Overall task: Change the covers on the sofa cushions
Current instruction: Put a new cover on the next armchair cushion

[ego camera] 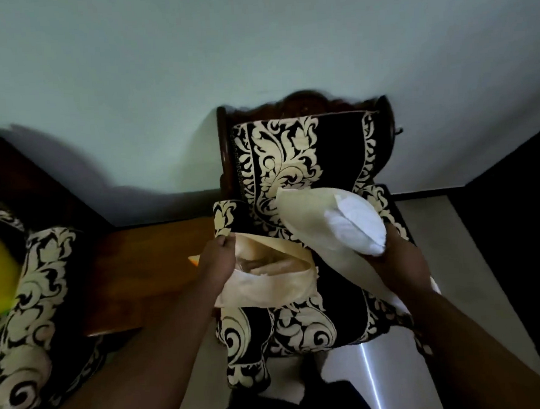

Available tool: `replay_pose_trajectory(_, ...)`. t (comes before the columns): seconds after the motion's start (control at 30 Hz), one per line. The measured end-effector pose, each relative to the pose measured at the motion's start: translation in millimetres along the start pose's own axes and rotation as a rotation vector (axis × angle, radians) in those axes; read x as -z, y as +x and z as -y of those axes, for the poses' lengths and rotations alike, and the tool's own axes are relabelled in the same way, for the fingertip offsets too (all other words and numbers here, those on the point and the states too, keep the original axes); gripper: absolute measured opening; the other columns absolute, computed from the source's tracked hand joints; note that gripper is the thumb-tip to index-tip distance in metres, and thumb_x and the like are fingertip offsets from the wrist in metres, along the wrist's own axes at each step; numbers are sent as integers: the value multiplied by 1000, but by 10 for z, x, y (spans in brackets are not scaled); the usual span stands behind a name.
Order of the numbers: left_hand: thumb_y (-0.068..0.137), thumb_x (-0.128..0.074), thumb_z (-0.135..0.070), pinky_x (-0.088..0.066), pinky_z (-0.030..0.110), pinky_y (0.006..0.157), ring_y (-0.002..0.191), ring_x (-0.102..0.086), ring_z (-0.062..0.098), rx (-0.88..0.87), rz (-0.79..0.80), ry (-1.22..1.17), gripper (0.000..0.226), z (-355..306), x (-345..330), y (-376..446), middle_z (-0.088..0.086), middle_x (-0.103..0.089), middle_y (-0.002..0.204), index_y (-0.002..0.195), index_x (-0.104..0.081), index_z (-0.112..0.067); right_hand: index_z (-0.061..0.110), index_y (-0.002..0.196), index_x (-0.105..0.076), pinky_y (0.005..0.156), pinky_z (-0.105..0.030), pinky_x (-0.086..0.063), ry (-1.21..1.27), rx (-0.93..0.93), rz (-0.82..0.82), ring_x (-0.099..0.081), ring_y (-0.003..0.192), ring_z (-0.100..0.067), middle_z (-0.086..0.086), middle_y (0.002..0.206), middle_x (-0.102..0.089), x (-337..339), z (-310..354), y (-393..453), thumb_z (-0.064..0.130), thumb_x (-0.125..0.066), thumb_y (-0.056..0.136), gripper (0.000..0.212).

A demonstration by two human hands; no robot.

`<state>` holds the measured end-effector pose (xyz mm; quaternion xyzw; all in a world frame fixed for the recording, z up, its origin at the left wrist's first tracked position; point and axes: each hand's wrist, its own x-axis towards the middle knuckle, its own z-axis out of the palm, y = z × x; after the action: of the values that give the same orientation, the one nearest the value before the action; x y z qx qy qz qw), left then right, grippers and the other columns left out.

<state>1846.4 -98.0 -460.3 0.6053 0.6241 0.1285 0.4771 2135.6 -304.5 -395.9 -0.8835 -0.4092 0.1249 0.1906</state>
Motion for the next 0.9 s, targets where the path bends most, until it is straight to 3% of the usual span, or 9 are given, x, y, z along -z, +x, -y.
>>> replay_pose_trajectory(0.07, 105, -43, -44, -49, 41, 73, 97, -61, 41, -7, -3, -26, 46, -61, 94, -83, 24, -65, 103, 100, -66, -5, 22, 135, -52, 79, -37, -50, 24, -52, -20, -69, 100, -36, -9, 111, -73, 230, 43, -336, 53, -73, 85, 62)
replay_pose_trajectory(0.2, 105, -40, -49, -50, 39, 81, 100, -62, 36, -47, -2, 0, 49, -226, 181, -218, 17, -67, 109, 112, -69, -10, 14, 135, -57, 88, -42, -50, 135, -107, 17, -66, 108, -40, -17, 121, -70, 659, 7, -853, 37, -70, 90, 53)
replay_pose_trajectory(0.37, 106, -39, -47, -50, 42, 93, 107, -61, 33, -137, -15, 56, 49, -558, 154, -395, 15, -67, 120, 122, -68, -11, 5, 129, -65, 78, -37, -46, 53, 138, -10, -70, 96, -41, -20, 106, -74, 919, -108, -1230, 60, -45, 67, 85)
replay_pose_trajectory(0.53, 106, -39, -46, -49, 42, 99, 115, -60, 33, -218, 7, 135, 48, -828, 65, -691, 13, -66, 129, 129, -66, -14, 12, 133, -63, 74, -29, -42, -36, 270, 46, -71, 94, -36, -15, 106, -75, 944, -235, -1243, 58, -41, 70, 81)
replay_pose_trajectory(0.63, 106, -43, -45, -49, 41, 99, 115, -61, 33, -260, 85, 171, 47, -951, -80, -869, 13, -65, 130, 130, -67, -13, 21, 146, -49, 81, -32, -45, -126, 285, 146, -68, 104, -31, -9, 115, -72, 870, -233, -1122, 61, -43, 82, 76)
replay_pose_trajectory(0.7, 104, -45, -48, -50, 42, 97, 110, -63, 32, -305, 125, 189, 47, -1019, -171, -968, 14, -69, 123, 122, -71, -12, 28, 156, -28, 84, -31, -47, -260, 304, 174, -68, 105, -26, -3, 120, -70, 802, -184, -1038, 54, -51, 94, 72)
replay_pose_trajectory(0.8, 104, -50, -43, -49, 39, 98, 107, -64, 28, -338, 186, 136, 40, -1119, -257, -1125, 10, -71, 115, 114, -74, -13, 36, 160, 3, 59, -29, -45, -394, 396, 84, -68, 76, -21, 3, 99, -71, 607, -141, -951, 50, -54, 94, 89)
replay_pose_trajectory(0.9, 102, -53, -33, -46, 35, 100, 113, -62, 24, -343, 223, 142, 31, -1148, -312, -1273, 6, -70, 123, 118, -74, -18, 37, 158, 14, 47, -27, -41, -475, 462, 52, -56, 55, -17, 3, 84, -68, 483, -119, -981, 33, -55, 94, 94)
